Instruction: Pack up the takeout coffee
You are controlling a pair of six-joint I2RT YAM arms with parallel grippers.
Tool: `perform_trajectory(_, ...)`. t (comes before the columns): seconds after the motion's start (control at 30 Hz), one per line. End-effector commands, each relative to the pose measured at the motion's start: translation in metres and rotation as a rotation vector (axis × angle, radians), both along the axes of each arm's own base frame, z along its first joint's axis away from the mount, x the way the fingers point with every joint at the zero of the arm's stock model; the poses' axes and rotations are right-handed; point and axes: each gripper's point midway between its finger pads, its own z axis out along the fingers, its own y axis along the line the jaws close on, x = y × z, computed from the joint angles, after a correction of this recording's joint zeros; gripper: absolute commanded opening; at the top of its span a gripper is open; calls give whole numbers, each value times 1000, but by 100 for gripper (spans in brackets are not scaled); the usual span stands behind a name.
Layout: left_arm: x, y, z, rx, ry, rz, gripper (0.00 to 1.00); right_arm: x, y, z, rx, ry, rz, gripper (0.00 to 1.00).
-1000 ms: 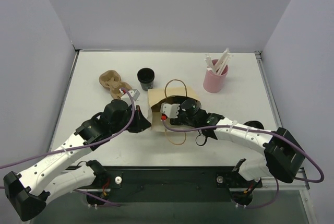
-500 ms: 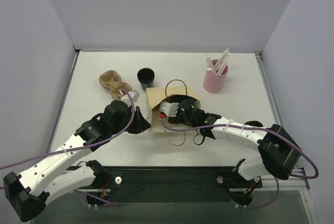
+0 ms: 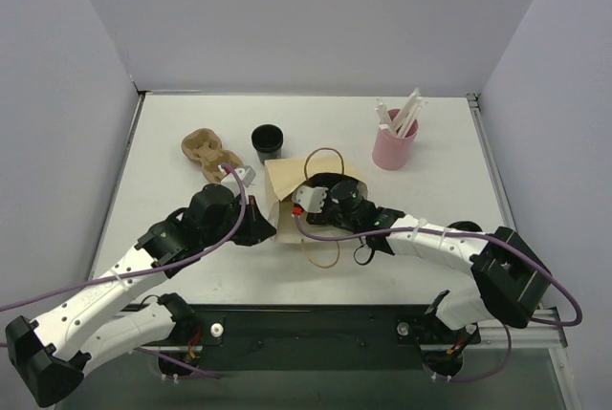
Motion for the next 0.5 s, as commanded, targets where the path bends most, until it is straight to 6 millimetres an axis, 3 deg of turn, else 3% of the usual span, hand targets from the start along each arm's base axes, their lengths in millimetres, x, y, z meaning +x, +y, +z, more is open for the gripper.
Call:
perform_trajectory(0.0, -10, -1, 12, -34, 2, -31, 0, 7, -3, -8, 36, -7, -41, 38)
perform_trajectory(0.17, -10, -3, 14, -40, 6, -36, 0, 8, -3, -15, 8, 6, -41, 50)
perform_trajectory(0.47, -8, -6, 16, -43, 2, -44, 0, 15, -6, -16, -36, 16, -52, 57)
